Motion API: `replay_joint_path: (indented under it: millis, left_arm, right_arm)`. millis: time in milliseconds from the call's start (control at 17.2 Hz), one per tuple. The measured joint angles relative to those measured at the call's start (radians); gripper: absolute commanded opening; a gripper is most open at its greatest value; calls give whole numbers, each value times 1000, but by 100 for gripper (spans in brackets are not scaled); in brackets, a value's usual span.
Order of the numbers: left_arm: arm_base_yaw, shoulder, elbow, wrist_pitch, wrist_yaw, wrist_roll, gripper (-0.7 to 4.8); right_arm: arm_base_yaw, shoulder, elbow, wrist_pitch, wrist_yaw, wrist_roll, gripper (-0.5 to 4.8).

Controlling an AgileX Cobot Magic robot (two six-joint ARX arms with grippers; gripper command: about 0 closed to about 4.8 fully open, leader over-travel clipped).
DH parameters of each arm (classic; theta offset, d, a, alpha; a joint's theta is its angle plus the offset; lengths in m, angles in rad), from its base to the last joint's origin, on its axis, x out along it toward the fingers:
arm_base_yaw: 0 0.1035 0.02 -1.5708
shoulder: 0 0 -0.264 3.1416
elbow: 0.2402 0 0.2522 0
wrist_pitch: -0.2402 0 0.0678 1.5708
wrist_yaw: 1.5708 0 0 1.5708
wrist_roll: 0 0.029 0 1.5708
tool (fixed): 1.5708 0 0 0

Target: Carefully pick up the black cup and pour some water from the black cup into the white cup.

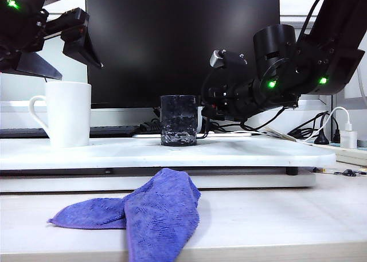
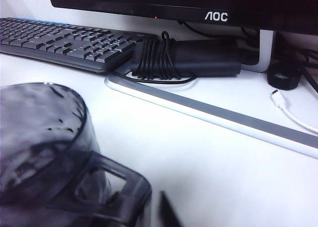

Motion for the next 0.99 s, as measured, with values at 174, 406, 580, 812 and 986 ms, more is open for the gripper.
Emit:
replay_joint_path:
  millis: [174, 406, 580, 812, 986]
  left_arm:
    - [0, 0, 0, 0, 0, 0, 479]
    - [0, 0, 0, -2, -20, 0, 479]
    - [0, 0, 0, -2, -35, 0, 479]
    - [0, 0, 0, -3, -37, 0, 479]
    - [0, 0, 0, -3, -37, 0, 479]
  right_arm:
    - [0, 2, 0, 0, 16, 0, 35]
    - [0, 2, 2, 7, 16, 4, -6]
    - [0, 1, 2, 14, 18, 8, -5]
    - [0, 1, 2, 14, 18, 8, -5]
    - [0, 1, 2, 14, 18, 8, -5]
